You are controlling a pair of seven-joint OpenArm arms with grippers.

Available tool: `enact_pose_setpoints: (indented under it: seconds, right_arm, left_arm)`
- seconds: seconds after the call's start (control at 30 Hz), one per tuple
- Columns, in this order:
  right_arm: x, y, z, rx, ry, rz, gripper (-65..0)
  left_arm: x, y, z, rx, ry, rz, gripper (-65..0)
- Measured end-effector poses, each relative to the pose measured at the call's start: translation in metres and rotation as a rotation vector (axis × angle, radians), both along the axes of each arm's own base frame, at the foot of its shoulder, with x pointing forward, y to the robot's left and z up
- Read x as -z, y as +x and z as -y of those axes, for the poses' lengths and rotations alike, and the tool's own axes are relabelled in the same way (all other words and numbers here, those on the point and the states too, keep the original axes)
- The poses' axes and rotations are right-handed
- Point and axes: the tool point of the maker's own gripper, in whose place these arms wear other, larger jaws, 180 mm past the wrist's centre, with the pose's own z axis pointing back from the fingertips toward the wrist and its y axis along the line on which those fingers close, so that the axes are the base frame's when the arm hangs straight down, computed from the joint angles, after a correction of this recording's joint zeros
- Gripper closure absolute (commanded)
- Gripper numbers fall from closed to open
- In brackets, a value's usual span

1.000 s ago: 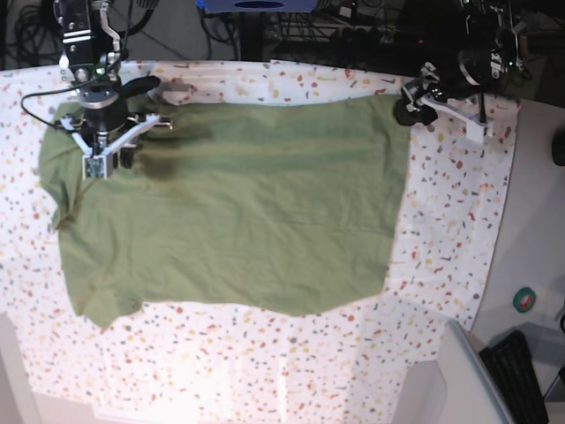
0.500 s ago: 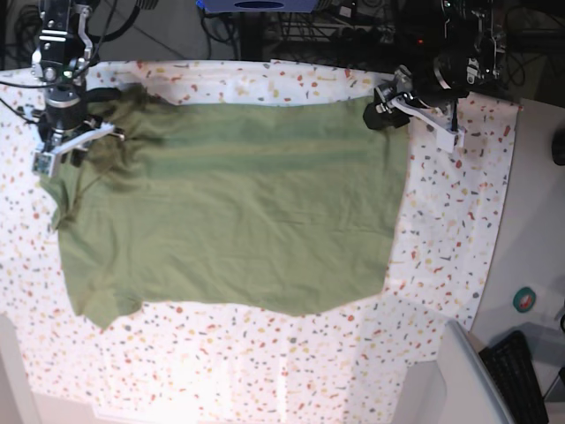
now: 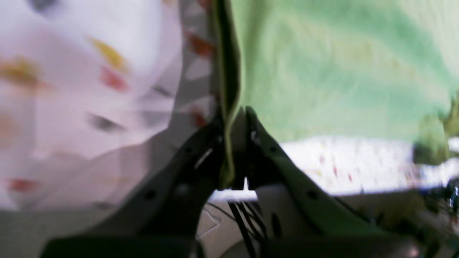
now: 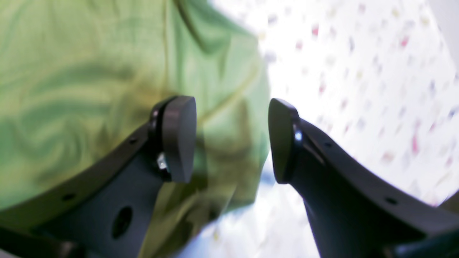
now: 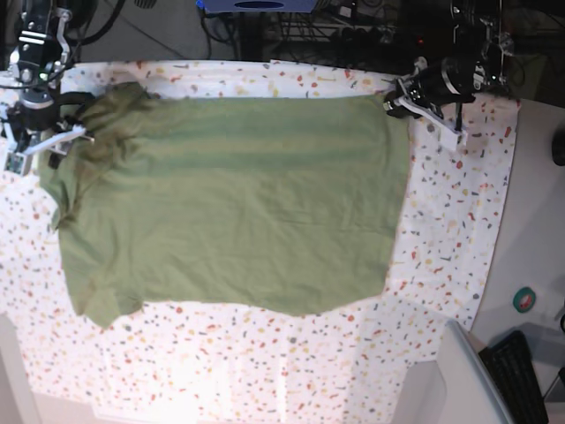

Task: Layout the t-shirt on the table in an organized manner, then fold the t-shirt properly
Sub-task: 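Lift the collar-side edge with both grippers and pull it taut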

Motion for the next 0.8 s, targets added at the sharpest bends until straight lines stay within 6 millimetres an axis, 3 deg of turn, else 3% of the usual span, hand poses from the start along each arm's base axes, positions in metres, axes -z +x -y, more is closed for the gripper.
enact_pose_setpoints:
  seconds: [0.1, 0.17, 0.27, 0.33, 0.4, 0.5, 0.63, 0.8]
  right_arm:
    - [-0.011, 0.014, -0.005, -0.033, -0.018, 0.038, -29.1]
    - [-0.004, 0.018, -0.036, -0.114, 0.01, 0.023, -26.0]
    - [0.008, 0.021, -0.092, -0.24, 0.084, -0.003, -11.1]
    - [0.011, 0.024, -0.112, -0.294, 0.1, -0.005, 0.0]
    - [0.023, 0.021, -0.125, -0.322, 0.122, -0.062, 0.0]
    - [0.042, 0.021, -0.127, -0.309, 0.142, -0.157, 0.0]
    - [0.065, 0.041, -0.122, -0.293, 0.152, -0.211, 0.0]
    - [0.07, 0.095, -0.11, -0.27, 0.135, -0.194, 0.0]
  left_arm:
    - [-0.004, 0.01, -0.007, 0.0, 0.018, 0.025, 0.0]
    - [-0.005, 0.016, -0.004, 0.003, 0.012, 0.03, 0.0]
    - [-0.01, 0.03, -0.006, 0.005, 0.018, 0.059, 0.0]
    - [-0.015, 0.041, -0.006, 0.012, 0.021, 0.081, 0.0]
    - [-0.018, 0.049, -0.005, 0.013, 0.019, 0.097, 0.0]
    - [-0.022, 0.058, -0.002, 0.013, 0.013, 0.113, 0.0]
    - [-0.029, 0.075, -0.007, 0.02, 0.042, 0.146, 0.0]
    - [-0.023, 0.108, 0.006, 0.03, 0.085, 0.16, 0.0]
